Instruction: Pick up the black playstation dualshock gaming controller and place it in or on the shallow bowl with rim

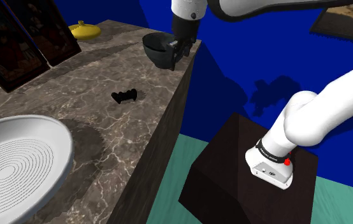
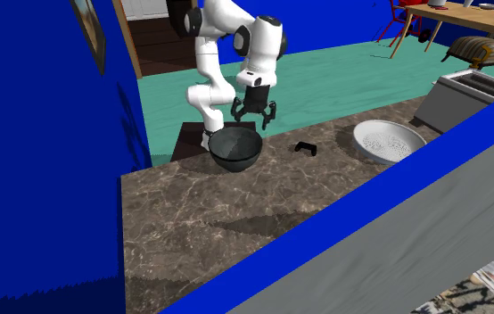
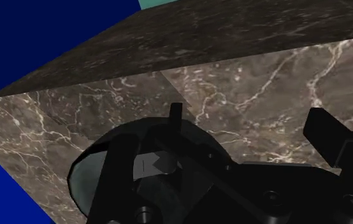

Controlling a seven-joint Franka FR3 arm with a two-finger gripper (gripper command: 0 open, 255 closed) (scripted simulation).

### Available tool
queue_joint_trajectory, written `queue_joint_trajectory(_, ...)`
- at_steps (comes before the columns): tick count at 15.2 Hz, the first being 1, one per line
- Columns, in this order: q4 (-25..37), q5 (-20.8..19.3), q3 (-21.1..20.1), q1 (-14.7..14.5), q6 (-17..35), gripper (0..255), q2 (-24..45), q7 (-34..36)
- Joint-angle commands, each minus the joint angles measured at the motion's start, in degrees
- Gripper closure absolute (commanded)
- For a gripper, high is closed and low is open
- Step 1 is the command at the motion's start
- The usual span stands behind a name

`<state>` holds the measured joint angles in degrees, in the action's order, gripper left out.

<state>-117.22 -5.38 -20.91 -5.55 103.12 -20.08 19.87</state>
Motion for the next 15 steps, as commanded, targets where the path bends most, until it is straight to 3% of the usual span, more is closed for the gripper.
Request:
queue_joint_trajectory(1,4.10,-2.12,-2.82,-0.21,-0.10,0,4.44,2.85)
queue_joint_trajectory(9,20.38,-14.09,-11.98,-3.73,-4.38,0,21.46,13.73)
queue_joint_trajectory(15,36.88,-26.18,-15.03,-12.13,-11.78,0,37.18,20.09)
